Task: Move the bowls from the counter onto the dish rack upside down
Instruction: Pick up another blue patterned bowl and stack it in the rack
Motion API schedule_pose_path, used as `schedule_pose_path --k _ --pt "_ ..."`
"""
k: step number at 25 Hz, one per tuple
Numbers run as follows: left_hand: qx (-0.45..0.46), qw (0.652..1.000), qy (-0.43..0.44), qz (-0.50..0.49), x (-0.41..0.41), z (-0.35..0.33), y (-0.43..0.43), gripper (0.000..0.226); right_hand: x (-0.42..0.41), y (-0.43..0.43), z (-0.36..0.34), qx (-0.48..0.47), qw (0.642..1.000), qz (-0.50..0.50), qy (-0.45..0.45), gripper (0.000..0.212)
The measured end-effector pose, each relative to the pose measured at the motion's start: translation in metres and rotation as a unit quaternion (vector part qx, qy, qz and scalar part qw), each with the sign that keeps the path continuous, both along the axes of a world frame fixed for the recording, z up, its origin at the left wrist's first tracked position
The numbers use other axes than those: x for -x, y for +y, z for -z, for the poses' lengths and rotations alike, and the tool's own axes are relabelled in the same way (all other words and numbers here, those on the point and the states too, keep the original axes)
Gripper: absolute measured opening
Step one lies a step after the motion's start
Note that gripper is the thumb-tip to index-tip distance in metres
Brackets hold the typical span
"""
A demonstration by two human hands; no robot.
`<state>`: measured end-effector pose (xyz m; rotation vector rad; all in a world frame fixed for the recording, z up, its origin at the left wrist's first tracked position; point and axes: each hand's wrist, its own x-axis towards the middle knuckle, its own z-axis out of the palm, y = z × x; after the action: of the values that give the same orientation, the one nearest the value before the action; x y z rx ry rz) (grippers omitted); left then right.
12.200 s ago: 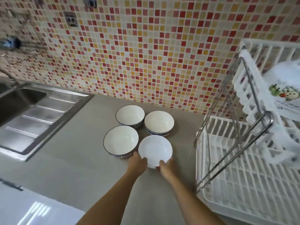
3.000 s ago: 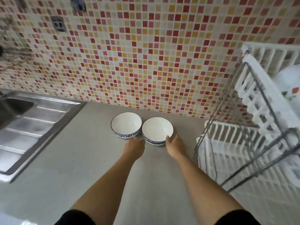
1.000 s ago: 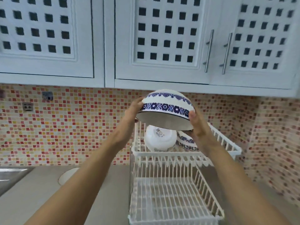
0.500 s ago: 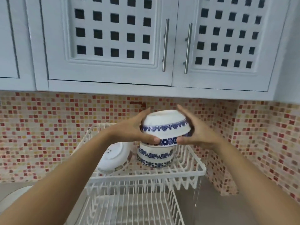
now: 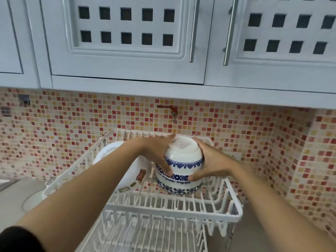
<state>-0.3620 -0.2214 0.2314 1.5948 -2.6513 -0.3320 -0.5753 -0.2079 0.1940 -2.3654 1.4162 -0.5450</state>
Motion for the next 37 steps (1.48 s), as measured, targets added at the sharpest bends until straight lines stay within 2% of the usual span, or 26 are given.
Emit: schedule_pose_path --k 9,12,16,19,21,24,27,31,37 --pt "-0.035 0.996 -0.072 -0.036 0.012 0.013 -0.008 0.133 0.001 -0.013 0.005 -0.022 0.992 0.04 0.117 0.13" --pt "-0.04 0.995 -0.079 -0.039 0.013 0.013 -0.008 0.136 -0.001 -0.013 0.004 -0.037 0.99 0.049 0.13 0.136" --pt "-0.041 0.994 -0.091 -0.035 0.013 0.013 0.001 0.138 -0.008 -0.004 -0.001 -0.048 0.986 0.076 0.137 0.134" --pt "0.018 0.998 -0.052 0.003 0.005 0.004 0.012 0.124 -0.017 0.012 -0.012 -0.035 0.972 0.117 0.2 0.131" --pt "0.086 0.996 -0.011 0.028 -0.007 -0.006 0.025 0.1 -0.027 0.024 -0.021 -0.017 0.966 0.137 0.219 0.115" --pt "0.167 0.985 0.036 0.038 -0.045 -0.019 0.051 0.067 -0.062 0.047 -0.035 0.045 0.974 0.14 0.171 0.083" --pt "0.177 0.979 0.096 0.014 -0.104 -0.025 0.074 0.054 -0.123 0.074 -0.045 0.121 0.977 0.135 0.114 0.06" --pt "0.189 0.976 0.098 -0.037 -0.195 -0.022 0.106 0.054 -0.225 0.101 -0.049 0.175 0.975 0.108 0.086 0.059" --pt "0.14 0.977 0.067 -0.148 -0.347 0.024 0.131 0.059 -0.38 0.117 -0.009 0.139 0.986 0.086 0.018 0.06"
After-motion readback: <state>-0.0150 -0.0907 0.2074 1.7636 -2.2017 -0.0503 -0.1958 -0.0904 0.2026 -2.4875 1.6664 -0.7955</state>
